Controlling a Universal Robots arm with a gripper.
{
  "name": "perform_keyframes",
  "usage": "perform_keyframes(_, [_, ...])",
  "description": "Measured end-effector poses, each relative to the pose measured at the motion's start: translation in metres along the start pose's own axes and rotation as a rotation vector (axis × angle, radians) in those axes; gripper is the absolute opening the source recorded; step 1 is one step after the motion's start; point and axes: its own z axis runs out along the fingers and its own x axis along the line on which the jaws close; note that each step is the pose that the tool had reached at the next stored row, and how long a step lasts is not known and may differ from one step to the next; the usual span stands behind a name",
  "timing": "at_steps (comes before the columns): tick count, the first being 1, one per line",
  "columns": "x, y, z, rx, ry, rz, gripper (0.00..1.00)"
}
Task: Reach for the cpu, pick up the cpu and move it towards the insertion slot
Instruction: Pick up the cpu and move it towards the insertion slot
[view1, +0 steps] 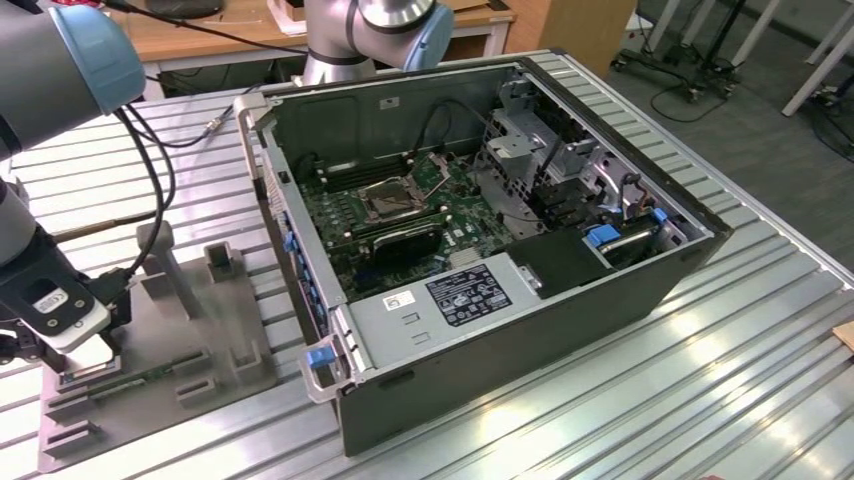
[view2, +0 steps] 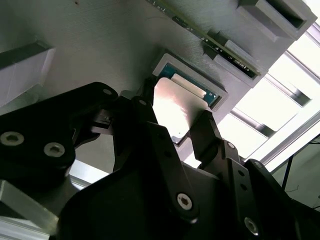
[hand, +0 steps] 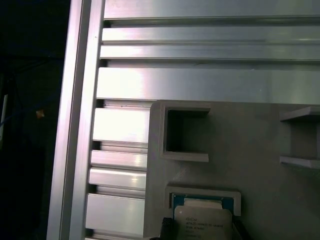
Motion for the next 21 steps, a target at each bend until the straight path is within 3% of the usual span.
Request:
perform_keyframes(7, [-0.0001,0.0001,-0.0007,-0.0005,-0.0010,0.000,0.54])
perform_keyframes(21, [-0.0003,0.0002,-0.0287,-0.0001,-0.0002,0.000,0.54])
